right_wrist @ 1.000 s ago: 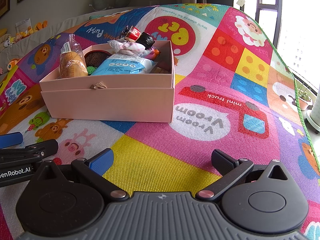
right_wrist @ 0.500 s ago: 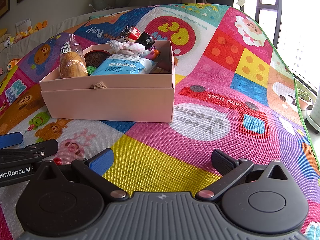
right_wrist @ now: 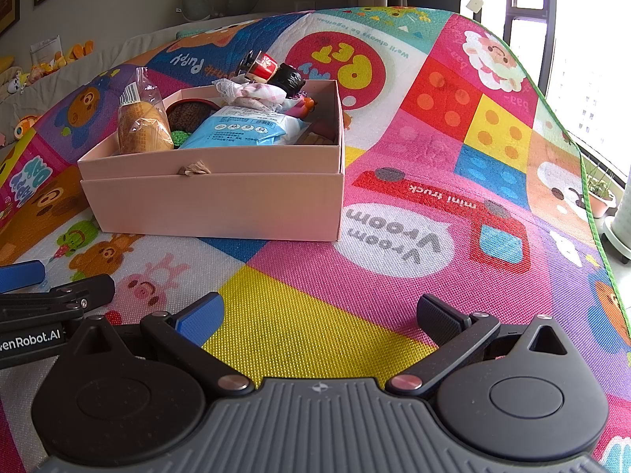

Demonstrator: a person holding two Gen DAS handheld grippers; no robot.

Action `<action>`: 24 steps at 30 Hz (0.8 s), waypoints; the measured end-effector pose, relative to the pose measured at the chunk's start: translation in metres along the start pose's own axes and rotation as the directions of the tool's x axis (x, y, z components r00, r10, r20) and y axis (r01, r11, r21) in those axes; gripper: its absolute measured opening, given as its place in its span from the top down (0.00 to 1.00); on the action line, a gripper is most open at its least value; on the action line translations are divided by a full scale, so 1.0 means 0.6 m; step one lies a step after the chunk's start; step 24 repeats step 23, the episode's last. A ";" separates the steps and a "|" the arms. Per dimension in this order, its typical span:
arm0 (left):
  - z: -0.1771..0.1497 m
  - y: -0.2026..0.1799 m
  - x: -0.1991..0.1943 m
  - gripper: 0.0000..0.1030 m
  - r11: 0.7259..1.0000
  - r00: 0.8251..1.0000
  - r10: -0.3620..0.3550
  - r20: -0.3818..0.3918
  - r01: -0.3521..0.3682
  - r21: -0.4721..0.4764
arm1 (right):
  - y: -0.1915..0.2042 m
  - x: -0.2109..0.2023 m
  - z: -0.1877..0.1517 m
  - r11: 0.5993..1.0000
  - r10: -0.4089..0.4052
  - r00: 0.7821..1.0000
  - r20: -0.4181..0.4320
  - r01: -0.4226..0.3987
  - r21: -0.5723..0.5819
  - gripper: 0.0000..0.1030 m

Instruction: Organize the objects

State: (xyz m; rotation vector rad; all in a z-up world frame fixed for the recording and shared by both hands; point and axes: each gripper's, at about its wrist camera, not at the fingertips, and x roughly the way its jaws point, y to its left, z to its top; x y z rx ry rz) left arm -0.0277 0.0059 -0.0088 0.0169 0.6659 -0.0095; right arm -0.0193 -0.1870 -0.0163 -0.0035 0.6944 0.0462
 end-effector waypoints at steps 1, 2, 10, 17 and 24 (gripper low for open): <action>0.001 0.000 0.001 0.14 1.000 1.000 0.001 0.001 -0.001 0.000 | 0.000 0.000 0.000 1.000 0.000 1.000 0.000 0.000 0.000 0.00; 0.001 -0.001 0.001 0.13 1.000 1.000 0.006 0.000 -0.006 0.002 | 0.000 0.000 0.000 1.000 0.000 1.000 0.000 0.000 0.001 0.00; 0.002 0.000 0.001 0.14 1.000 1.000 -0.001 -0.001 0.001 -0.003 | 0.000 0.000 0.000 1.000 0.000 1.000 0.000 0.000 0.000 0.00; 0.001 -0.004 0.000 0.14 1.000 1.000 0.011 -0.002 -0.011 0.004 | 0.000 0.000 0.000 1.000 0.000 1.000 0.000 0.000 0.000 0.00; 0.001 -0.002 -0.001 0.14 1.000 1.000 0.004 0.000 -0.004 -0.004 | 0.000 0.000 0.000 1.000 0.000 1.000 0.000 0.000 0.000 0.00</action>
